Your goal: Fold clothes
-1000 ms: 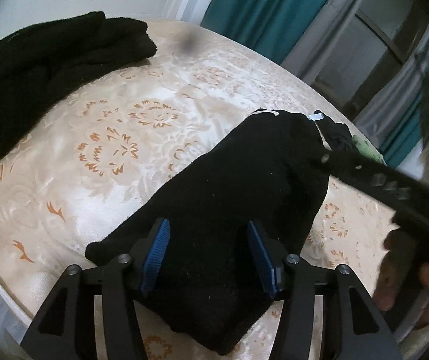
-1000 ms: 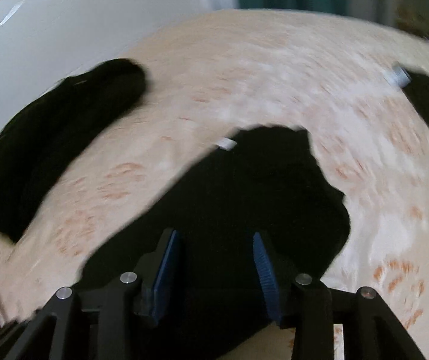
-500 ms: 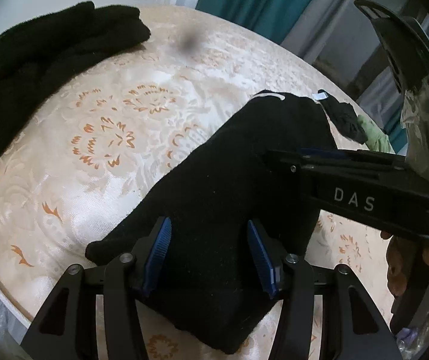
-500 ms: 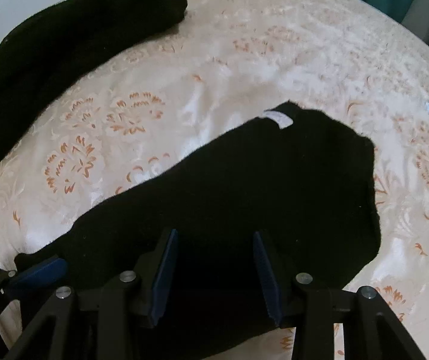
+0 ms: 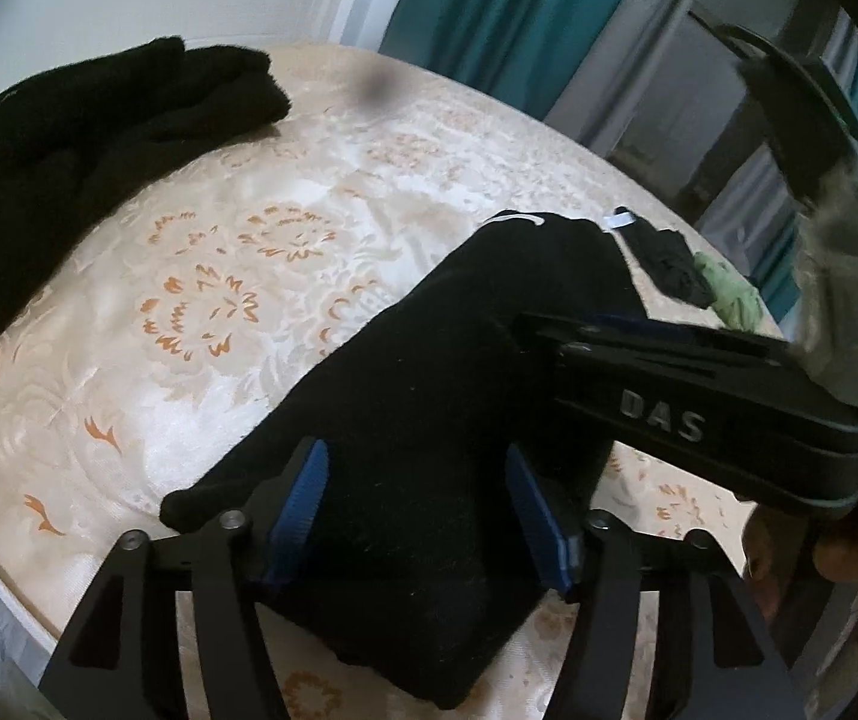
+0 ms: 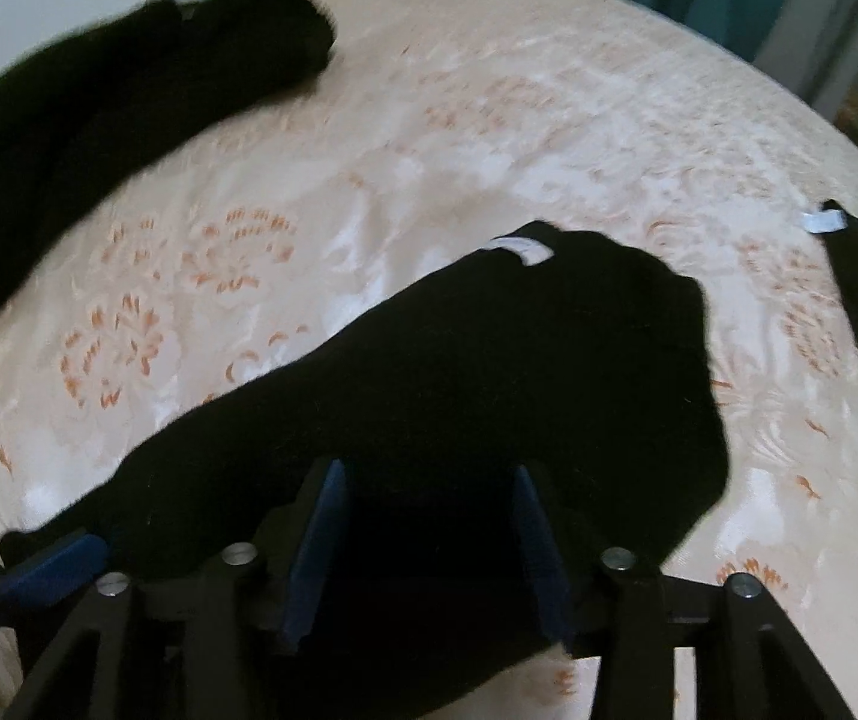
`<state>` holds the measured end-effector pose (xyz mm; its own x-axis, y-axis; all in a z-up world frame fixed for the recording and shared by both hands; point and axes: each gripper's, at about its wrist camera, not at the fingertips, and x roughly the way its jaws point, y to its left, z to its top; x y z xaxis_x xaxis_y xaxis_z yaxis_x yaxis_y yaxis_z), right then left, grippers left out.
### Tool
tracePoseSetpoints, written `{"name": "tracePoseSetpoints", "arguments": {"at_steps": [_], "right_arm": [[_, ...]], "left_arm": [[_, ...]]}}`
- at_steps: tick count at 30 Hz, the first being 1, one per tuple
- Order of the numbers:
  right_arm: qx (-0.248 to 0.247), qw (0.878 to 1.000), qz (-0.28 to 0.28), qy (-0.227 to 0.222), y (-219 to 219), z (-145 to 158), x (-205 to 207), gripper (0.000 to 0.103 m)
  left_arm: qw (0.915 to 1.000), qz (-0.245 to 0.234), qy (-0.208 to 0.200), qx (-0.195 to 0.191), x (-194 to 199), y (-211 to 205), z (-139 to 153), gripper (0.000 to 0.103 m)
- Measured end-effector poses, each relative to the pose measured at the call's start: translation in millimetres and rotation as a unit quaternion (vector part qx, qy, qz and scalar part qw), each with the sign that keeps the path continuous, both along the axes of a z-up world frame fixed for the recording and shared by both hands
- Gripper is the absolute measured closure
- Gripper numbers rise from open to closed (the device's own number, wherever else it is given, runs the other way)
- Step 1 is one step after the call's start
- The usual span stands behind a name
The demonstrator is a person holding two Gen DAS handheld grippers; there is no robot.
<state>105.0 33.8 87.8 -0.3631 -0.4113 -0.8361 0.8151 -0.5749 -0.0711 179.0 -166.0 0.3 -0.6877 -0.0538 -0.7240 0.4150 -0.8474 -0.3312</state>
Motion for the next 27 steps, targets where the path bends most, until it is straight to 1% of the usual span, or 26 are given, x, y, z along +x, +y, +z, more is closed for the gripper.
{"name": "tracePoseSetpoints", "arguments": {"at_steps": [1,3,6,7,8,10,11,13,16,17,19,21,24,27], "right_arm": [[-0.004,1.0,-0.008,0.003,7,4,3,0.047],[-0.007,1.0,-0.024,0.01,21,12,11,0.046],[-0.015,0.999,-0.034,0.022,40,27,26,0.046],[-0.024,0.999,-0.034,0.028,47,34,32,0.044],[-0.034,0.998,-0.036,0.035,55,41,39,0.04],[-0.058,0.996,-0.039,0.05,70,54,52,0.035],[-0.065,0.996,-0.038,0.056,76,58,58,0.03],[-0.074,0.995,-0.032,0.065,86,65,70,0.029],[-0.084,0.994,-0.023,0.059,95,67,83,0.028],[-0.091,0.994,-0.023,0.05,98,65,85,0.027],[-0.107,0.994,-0.028,0.025,101,60,86,0.026],[-0.123,0.992,-0.035,-0.022,104,50,87,0.026],[-0.152,0.984,-0.036,-0.09,103,34,90,0.026],[-0.176,0.973,-0.061,-0.136,101,13,90,0.026]], "left_arm": [[1.0,-0.003,0.003,-0.004,0,2,1,0.032],[0.9999,-0.005,0.003,-0.011,1,5,2,0.029],[0.9998,-0.009,0.0,-0.016,0,6,2,0.027],[0.9998,-0.009,0.0,-0.016,0,6,2,0.026],[0.9998,-0.009,0.0,-0.015,1,6,2,0.026],[0.9999,-0.012,-0.003,-0.012,2,5,4,0.024],[0.9998,-0.014,-0.007,-0.012,3,5,6,0.023],[0.9991,-0.032,-0.024,-0.016,5,4,13,0.021],[0.9975,-0.056,-0.041,-0.015,15,-2,26,0.02],[0.9972,-0.062,-0.04,-0.013,20,-6,31,0.019],[0.9975,-0.066,-0.026,-0.004,34,-19,42,0.015],[0.998,-0.064,-0.006,0.005,48,-33,50,0.014],[0.9983,-0.047,0.02,0.029,68,-51,53,0.012],[0.9972,-0.029,0.043,0.055,85,-65,54,0.011]]}}
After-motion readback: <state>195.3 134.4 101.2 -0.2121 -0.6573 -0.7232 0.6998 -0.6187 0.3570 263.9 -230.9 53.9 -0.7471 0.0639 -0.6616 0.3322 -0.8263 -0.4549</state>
